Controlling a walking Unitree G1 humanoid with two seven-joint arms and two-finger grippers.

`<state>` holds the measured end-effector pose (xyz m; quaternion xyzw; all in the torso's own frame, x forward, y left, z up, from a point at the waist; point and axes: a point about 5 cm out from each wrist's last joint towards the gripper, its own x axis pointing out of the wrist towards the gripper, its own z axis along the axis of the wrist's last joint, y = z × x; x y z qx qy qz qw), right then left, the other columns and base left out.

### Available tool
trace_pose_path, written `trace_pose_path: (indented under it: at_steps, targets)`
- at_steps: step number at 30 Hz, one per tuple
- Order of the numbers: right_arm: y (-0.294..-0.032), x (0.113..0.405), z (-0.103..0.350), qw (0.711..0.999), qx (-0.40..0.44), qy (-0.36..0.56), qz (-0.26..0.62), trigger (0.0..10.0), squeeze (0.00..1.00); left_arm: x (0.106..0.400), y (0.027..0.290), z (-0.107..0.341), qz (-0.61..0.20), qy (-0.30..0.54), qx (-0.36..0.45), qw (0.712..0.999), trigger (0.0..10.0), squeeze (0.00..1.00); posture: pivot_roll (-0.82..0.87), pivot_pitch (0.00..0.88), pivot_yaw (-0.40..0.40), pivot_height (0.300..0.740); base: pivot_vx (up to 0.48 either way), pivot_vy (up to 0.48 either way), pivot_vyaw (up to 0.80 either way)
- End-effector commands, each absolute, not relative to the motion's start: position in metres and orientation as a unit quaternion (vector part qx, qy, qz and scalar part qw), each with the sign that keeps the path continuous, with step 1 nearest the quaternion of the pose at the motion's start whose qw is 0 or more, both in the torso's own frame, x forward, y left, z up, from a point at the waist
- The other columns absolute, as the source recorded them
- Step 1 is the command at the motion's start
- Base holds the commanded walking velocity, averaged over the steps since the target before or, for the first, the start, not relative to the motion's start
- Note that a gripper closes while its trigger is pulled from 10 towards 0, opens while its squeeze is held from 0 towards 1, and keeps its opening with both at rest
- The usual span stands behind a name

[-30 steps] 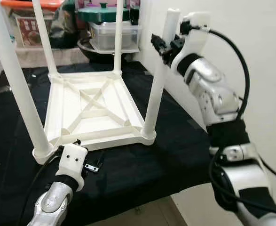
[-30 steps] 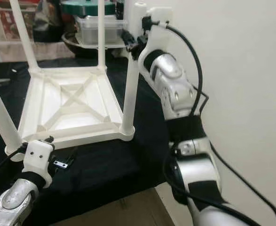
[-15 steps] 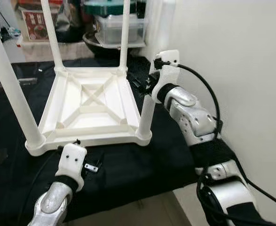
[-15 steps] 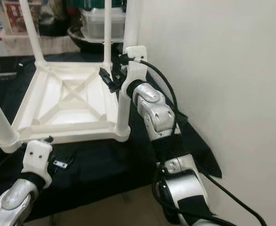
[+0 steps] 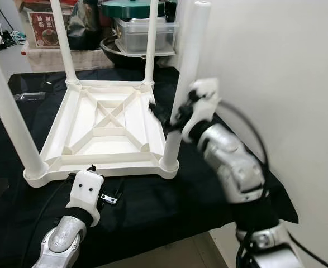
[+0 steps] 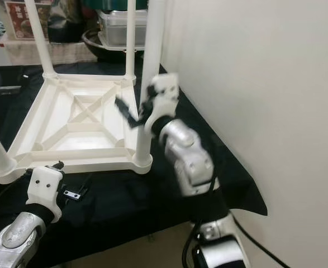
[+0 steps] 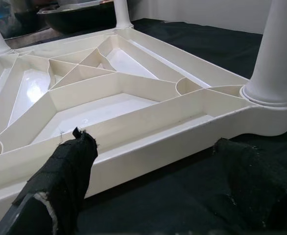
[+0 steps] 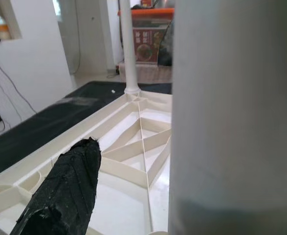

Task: Building children table

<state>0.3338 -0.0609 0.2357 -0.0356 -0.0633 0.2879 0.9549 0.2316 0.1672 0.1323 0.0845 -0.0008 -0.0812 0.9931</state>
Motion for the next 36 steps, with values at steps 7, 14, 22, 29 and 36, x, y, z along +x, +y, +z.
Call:
trace_pose_path:
  at_steps: [7,14,22,29,36]
  targets:
    - [-0.073,0.339,0.202,0.976,-0.053,0.001,0.211,10.0,0.0,0.231,0.169,0.133,-0.075,-0.001,0.096,0.993,10.0,0.0,0.1,0.0,-0.128,0.74,0.0,0.0,0.0]
    - [-0.093,0.341,0.184,0.993,-0.008,0.051,0.108,0.0,0.0,0.232,0.169,0.133,-0.074,-0.001,0.101,0.992,10.0,0.0,0.1,0.0,-0.125,0.74,0.0,0.0,0.0]
    - [-0.1,0.343,0.188,0.997,0.019,0.029,0.066,0.0,0.0,0.232,0.169,0.133,-0.071,-0.002,0.1,0.992,10.0,0.0,0.1,0.0,-0.129,0.74,0.0,0.0,0.0]
    - [-0.093,0.342,0.194,0.996,0.026,0.013,0.087,0.0,0.0,0.231,0.169,0.134,-0.067,-0.004,0.099,0.993,10.0,0.0,0.1,0.0,-0.131,0.74,0.0,0.0,0.0]
    - [-0.085,0.346,0.146,0.909,0.328,0.256,0.024,0.0,0.0,0.23,0.169,0.135,-0.063,-0.009,0.098,0.993,10.0,0.0,0.11,0.0,-0.135,0.74,0.0,0.0,0.0]
